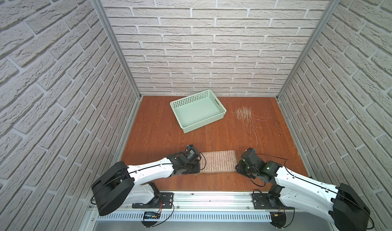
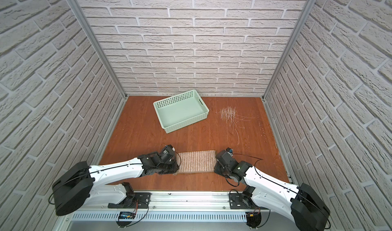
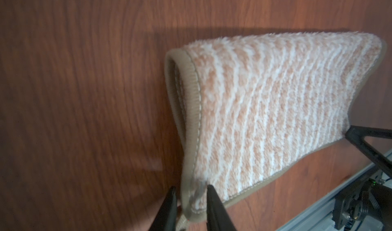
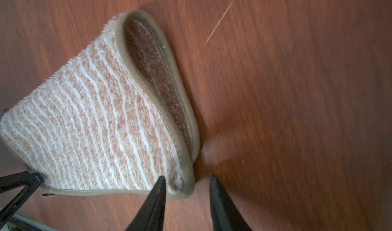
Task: Fold the square dishcloth
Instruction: Smooth out the cleaning item at the center of the board.
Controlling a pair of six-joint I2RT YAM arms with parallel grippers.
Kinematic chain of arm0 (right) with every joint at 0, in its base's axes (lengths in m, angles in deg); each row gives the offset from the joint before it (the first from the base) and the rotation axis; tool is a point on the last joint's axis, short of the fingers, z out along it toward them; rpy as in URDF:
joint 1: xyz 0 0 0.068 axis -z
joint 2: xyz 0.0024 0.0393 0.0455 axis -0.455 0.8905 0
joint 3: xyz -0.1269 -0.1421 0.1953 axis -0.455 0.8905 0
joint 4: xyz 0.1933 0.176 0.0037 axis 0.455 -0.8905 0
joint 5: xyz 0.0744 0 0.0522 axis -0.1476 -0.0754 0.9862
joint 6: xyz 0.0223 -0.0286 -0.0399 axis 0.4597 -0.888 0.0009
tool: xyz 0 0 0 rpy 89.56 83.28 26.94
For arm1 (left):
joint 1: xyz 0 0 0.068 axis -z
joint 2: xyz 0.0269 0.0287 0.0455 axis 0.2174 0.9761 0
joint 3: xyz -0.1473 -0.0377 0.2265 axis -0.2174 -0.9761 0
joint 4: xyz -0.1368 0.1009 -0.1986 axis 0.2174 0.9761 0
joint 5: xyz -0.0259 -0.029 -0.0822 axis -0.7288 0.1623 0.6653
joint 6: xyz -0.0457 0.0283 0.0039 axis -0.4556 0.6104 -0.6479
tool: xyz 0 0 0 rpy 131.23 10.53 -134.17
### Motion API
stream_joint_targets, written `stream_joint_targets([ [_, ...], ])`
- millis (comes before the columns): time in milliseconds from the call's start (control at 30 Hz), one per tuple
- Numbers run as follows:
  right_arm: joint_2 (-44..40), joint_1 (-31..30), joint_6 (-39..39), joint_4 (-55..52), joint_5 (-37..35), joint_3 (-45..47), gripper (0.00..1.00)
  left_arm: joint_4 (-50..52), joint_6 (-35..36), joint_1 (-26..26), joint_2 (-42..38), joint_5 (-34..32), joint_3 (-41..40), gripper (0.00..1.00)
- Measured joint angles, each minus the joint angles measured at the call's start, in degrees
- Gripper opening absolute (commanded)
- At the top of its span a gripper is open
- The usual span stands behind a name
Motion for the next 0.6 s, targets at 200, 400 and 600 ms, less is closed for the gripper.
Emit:
stream_joint_targets([
  [200,2.9,0.0,0.0,3.3,1.2,0.1,0.16,0.1,0.0,0.0,-0.1,0.1,0.0,0.20],
  [400,3.3,0.0,-0.3,2.1,1.0,-0.5,0.03,0.3,-0.1,0.0,-0.8,0.2,0.0,0.07],
  [600,-1.9,0.0,-1.5,-5.6,-1.5,-4.7,0.04,1.8,-0.1,0.0,-2.7,0.6,1.4,0.00],
])
